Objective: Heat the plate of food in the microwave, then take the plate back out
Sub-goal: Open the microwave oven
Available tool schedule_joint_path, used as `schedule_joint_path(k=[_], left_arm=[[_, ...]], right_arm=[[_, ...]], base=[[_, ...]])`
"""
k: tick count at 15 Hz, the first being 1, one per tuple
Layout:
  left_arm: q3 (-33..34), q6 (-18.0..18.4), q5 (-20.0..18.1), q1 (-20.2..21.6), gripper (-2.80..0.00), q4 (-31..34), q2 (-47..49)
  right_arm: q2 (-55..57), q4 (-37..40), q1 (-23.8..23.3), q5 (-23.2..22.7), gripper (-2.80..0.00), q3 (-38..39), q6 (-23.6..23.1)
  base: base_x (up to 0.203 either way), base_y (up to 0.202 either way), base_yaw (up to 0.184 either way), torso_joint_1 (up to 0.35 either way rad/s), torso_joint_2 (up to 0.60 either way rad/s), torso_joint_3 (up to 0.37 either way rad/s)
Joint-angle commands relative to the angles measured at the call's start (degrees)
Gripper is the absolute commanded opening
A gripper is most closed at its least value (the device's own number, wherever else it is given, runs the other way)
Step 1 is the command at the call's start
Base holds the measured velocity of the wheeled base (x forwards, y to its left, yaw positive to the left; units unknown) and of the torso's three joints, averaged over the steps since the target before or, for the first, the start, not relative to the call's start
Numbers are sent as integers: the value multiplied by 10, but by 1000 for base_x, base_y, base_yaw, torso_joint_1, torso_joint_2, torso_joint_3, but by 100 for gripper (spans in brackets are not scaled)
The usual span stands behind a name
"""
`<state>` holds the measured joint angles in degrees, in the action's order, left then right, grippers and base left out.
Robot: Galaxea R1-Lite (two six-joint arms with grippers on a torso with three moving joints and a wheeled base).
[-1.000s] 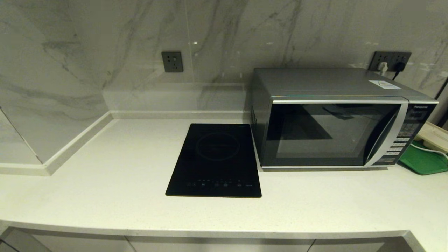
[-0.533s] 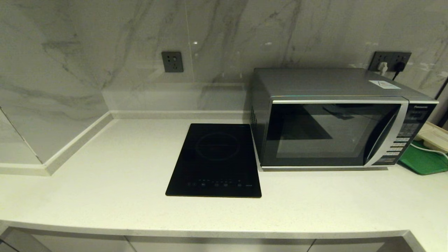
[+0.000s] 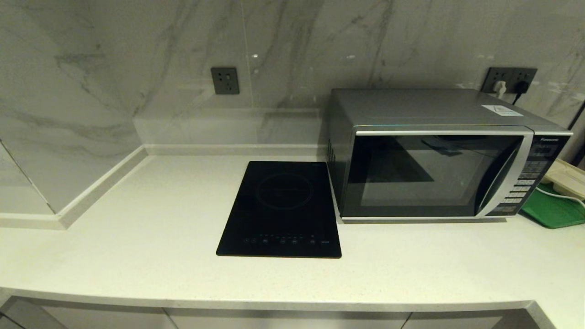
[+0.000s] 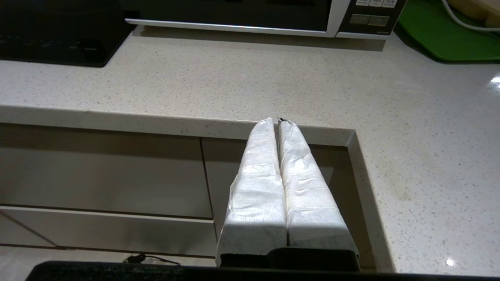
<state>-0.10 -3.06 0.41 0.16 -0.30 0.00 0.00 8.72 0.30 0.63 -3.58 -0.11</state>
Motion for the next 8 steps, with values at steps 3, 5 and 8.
schedule_joint_path(k=[3,5,8], left_arm=[[0,0,0,0,-280,0,0],[0,0,0,0,-280,0,0],[0,0,0,0,-280,0,0]], right_arm=[[1,3,0,5,-280,-1,5],[0,5,0,7,-280,-2,5],[17,10,0,14,-280,-6,6]], base=[[0,0,0,0,0,0],[0,0,0,0,0,0],[0,0,0,0,0,0]])
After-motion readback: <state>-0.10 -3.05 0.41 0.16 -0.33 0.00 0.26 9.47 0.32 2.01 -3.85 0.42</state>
